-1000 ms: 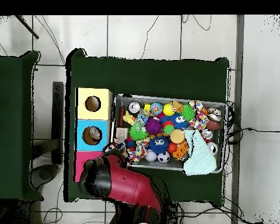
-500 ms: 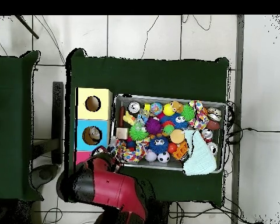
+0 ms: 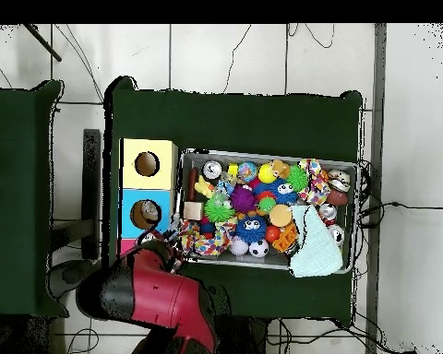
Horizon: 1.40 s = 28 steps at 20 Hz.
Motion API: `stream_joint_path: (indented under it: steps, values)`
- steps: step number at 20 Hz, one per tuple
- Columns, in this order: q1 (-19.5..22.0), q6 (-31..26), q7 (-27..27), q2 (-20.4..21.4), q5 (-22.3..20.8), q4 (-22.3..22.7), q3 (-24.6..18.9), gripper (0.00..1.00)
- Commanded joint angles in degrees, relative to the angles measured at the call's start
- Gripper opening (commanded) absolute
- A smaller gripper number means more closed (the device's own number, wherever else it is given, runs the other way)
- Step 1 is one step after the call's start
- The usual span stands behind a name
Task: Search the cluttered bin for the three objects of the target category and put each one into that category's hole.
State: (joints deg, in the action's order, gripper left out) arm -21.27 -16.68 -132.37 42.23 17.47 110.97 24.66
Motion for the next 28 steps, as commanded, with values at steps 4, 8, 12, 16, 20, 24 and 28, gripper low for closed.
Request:
stream_joint_path:
  steps: [4,8,12,16,20,24,28]
  values:
    - [-0.8,-2.4,-13.9,-5.3,5.1,-3.0,-2.1,0.00]
    - [-1.7,-2.0,-13.7,-6.6,6.0,-3.3,-1.8,0.00]
    - [-4.6,-3.5,-15.3,-8.6,7.2,-5.1,0.1,0.00]
    - [-7.6,-7.6,-16.5,-9.9,8.3,-7.6,2.7,0.00]
    - [-9.5,-11.3,-17.2,-10.6,9.2,-10.0,4.7,0.00]
    - [-9.7,-13.8,-16.5,-10.3,9.7,-11.0,5.5,0.00]
    - [-9.8,-13.1,-15.8,-10.6,10.3,-10.6,5.6,0.00]
